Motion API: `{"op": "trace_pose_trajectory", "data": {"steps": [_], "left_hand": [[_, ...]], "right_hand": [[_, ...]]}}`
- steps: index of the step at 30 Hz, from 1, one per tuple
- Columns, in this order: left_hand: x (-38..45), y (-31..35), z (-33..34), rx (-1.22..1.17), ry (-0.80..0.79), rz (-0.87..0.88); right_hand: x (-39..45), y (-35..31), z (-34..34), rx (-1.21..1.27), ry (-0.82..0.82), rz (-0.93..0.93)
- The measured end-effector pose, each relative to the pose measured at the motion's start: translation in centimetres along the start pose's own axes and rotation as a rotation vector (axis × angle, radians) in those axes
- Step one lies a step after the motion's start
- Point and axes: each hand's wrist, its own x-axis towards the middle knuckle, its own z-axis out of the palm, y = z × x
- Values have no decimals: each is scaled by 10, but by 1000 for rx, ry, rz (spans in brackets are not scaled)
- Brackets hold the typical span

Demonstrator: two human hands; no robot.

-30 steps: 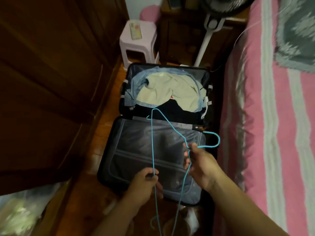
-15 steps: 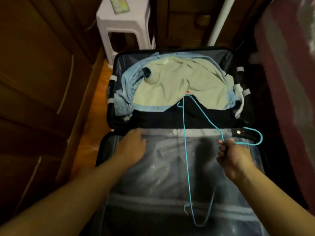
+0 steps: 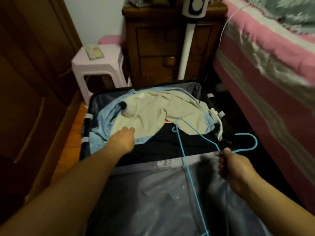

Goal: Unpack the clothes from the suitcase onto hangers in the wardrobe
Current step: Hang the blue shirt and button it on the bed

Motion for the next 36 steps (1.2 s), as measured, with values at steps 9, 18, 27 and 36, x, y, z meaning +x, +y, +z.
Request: {"op": "trace_pose_trajectory", "data": {"steps": [9, 18, 27, 36], "left_hand": [[25, -17, 43, 318, 102, 110], [-131, 63, -38, -79, -369, 652], [-146, 31, -44, -318, -498, 490], [-39, -36, 10, -1252, -350, -489]], "right_hand": [[-16, 3, 8, -38, 4, -70], [-41, -41, 9, 20, 168, -194], [-72, -41, 43, -217, 52, -247], [-104, -25, 53, -278, 5, -272]]}}
